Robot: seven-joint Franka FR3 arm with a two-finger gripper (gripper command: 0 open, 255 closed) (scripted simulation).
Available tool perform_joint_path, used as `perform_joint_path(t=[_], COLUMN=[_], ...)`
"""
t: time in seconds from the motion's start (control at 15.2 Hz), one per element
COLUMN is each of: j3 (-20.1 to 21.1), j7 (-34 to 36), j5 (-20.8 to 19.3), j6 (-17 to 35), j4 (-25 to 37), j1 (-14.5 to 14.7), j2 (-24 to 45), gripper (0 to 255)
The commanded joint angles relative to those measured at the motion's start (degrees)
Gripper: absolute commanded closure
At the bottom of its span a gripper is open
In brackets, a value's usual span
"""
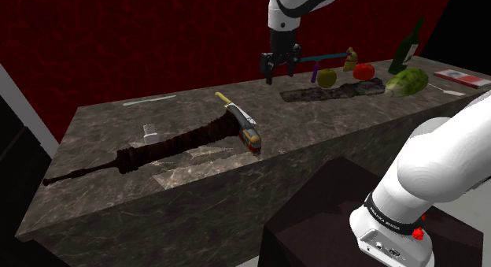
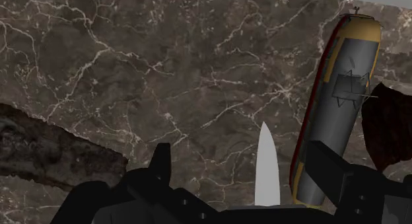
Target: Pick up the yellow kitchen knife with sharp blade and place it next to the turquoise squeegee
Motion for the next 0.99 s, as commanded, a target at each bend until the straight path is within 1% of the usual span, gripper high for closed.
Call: perform_joint_path(t=[0.0, 0.46, 0.92], j3=[0.59, 1.84, 2.11], j7=[1.10, 4.32, 6.95], j5=[-0.47, -2.86, -5.60], j6=[2.36, 6.70, 7.46], j4=[2.08, 12.31, 26.54], j1=[0.03, 0.23, 1.20], j2=[4.77, 20.57, 36.89], gripper=[0, 0, 0])
